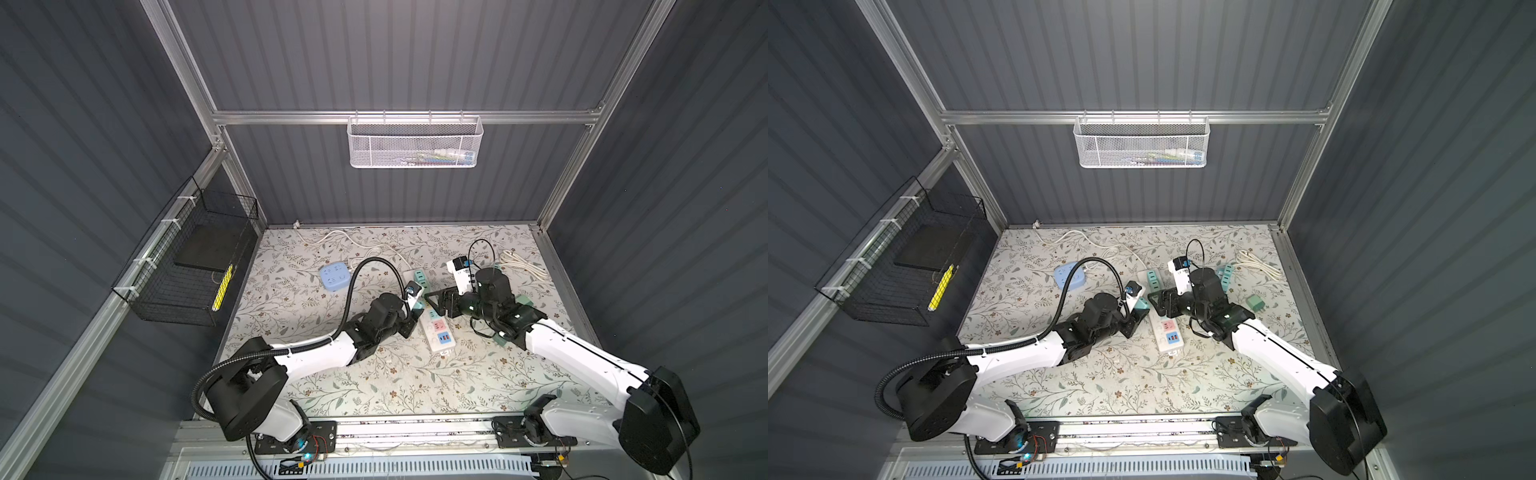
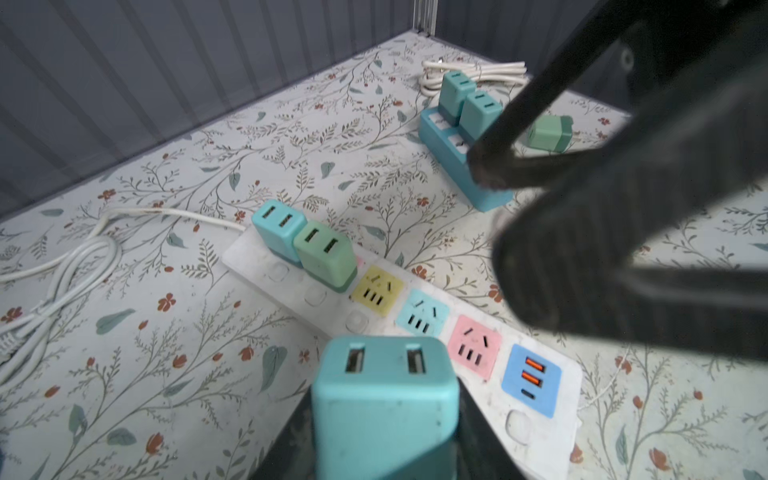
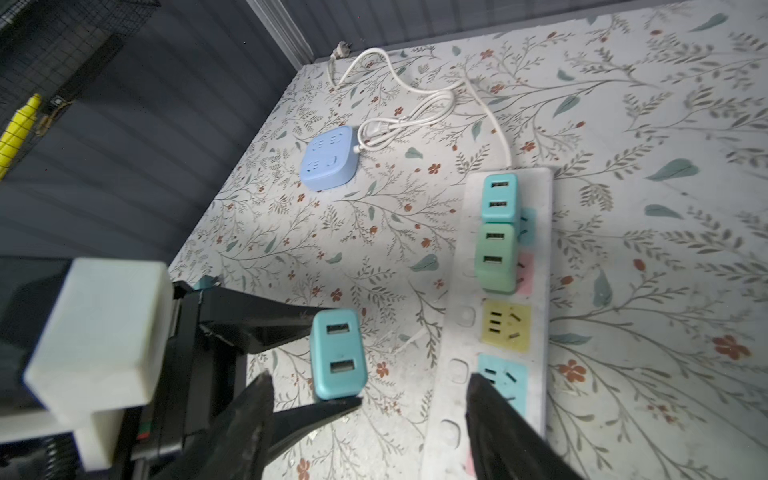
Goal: Insert the plug
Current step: 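Close the right gripper on the teal adapter held by the left gripper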
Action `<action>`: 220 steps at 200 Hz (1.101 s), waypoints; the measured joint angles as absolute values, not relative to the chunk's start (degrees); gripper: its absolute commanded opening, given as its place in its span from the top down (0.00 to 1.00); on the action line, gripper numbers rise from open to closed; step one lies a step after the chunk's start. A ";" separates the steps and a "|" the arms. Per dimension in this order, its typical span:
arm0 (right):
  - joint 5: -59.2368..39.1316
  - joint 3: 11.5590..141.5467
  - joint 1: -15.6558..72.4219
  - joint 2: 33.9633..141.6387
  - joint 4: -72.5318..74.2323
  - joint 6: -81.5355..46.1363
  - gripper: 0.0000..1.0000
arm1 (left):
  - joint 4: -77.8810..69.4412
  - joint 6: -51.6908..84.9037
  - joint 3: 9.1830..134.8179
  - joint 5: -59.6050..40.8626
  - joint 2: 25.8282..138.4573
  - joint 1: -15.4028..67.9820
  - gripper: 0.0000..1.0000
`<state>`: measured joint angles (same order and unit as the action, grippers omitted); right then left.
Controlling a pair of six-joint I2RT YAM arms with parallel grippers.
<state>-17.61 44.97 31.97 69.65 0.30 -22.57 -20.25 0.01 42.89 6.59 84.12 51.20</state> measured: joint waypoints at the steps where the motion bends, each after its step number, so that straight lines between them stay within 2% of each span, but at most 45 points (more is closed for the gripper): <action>1: -17.80 45.04 31.97 69.69 0.21 -22.52 0.31 | -20.36 -0.03 42.89 6.52 84.12 51.20 0.79; 71: -26.70 47.64 31.97 75.68 -0.86 -24.88 0.52 | -22.79 -1.13 42.61 4.25 83.20 51.31 0.78; 161: -29.61 48.95 31.92 79.20 -0.58 -24.77 0.75 | -21.30 -1.54 42.70 1.67 83.09 51.18 0.73; 172: -29.61 48.95 31.92 79.22 -0.80 -24.58 0.79 | -21.02 -1.54 42.72 1.63 83.09 51.18 0.69; 187: -29.56 48.95 31.92 79.22 -0.93 -24.40 0.81 | -20.75 -1.56 42.78 1.56 83.09 51.18 0.52; 220: -27.64 48.93 31.99 79.13 -0.93 -24.29 0.82 | -20.23 -1.02 42.87 1.93 82.74 51.31 0.24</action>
<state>-27.64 48.93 31.99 79.13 -0.93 -24.29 -20.23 -1.02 42.87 1.93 82.74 51.31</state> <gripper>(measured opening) 0.287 0.665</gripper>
